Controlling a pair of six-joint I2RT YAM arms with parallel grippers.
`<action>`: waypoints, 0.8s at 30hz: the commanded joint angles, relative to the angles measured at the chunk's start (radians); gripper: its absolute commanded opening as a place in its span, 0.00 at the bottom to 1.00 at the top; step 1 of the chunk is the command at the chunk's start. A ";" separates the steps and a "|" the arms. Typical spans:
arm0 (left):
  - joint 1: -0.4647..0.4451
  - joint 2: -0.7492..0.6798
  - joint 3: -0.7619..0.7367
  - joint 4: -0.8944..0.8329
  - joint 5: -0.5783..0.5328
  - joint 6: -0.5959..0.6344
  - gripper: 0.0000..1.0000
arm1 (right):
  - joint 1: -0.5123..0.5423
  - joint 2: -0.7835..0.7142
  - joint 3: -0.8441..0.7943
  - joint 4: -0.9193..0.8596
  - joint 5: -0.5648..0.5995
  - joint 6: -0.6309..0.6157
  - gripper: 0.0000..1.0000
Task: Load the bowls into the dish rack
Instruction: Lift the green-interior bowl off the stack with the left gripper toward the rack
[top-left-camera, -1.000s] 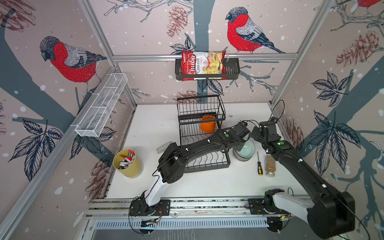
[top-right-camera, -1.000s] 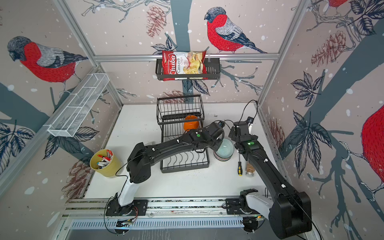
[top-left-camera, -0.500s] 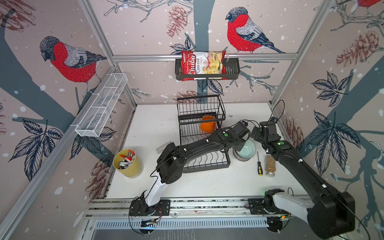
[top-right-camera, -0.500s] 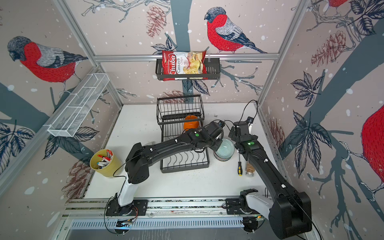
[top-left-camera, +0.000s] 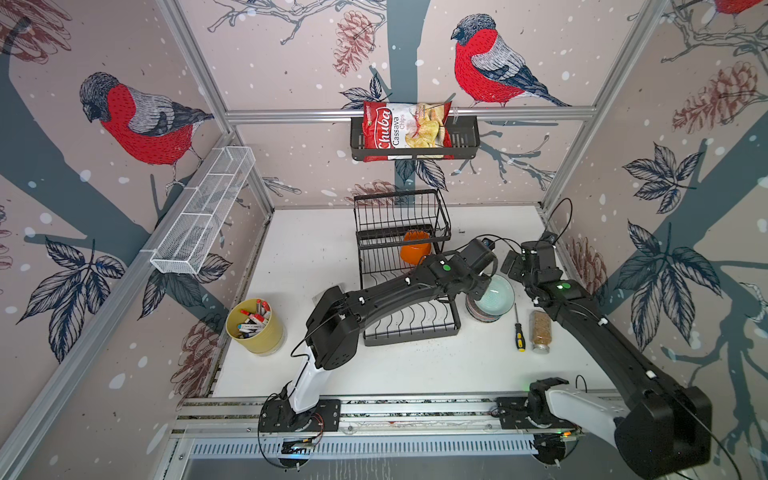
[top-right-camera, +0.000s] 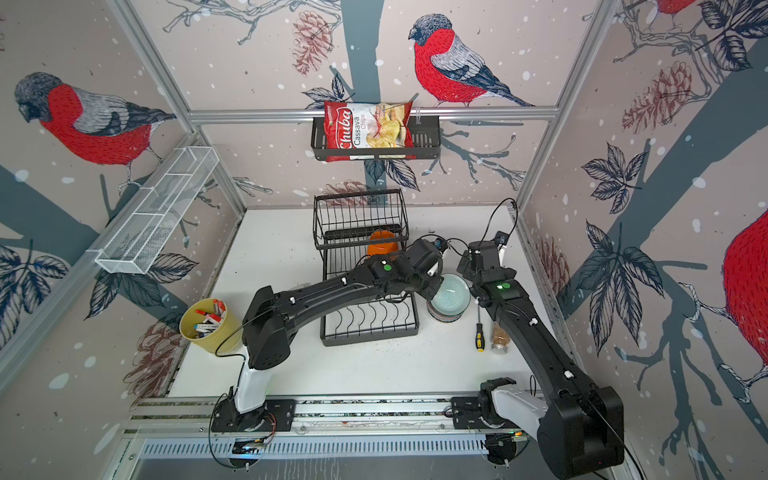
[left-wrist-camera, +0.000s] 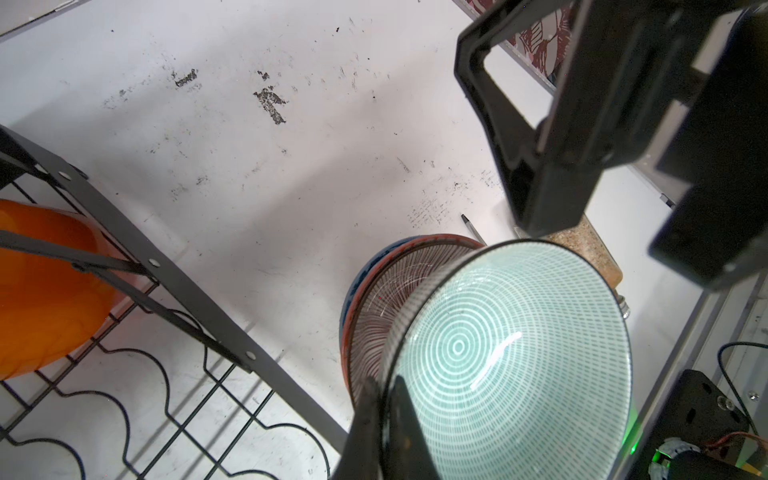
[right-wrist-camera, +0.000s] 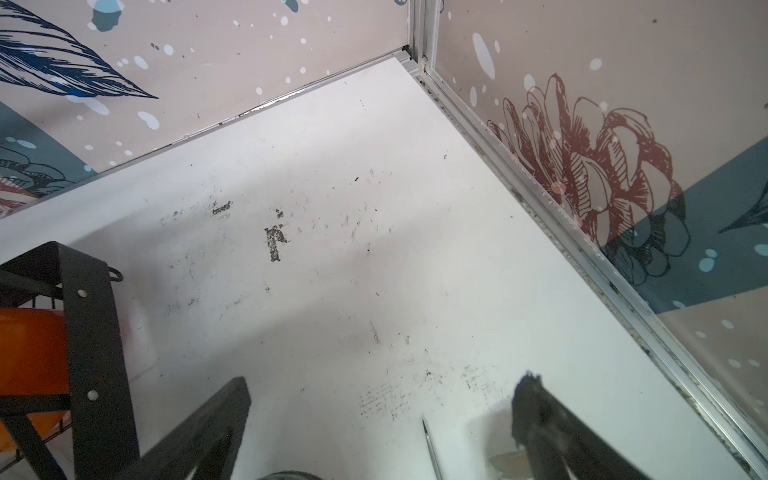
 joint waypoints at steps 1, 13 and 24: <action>0.008 -0.037 -0.025 0.067 0.011 -0.001 0.00 | 0.002 -0.008 0.015 0.022 -0.011 -0.015 0.99; 0.062 -0.165 -0.187 0.131 0.009 -0.023 0.00 | 0.015 -0.007 0.039 0.047 -0.068 -0.048 0.99; 0.103 -0.287 -0.346 0.190 -0.021 -0.064 0.00 | 0.074 0.019 0.056 0.070 -0.080 -0.075 0.99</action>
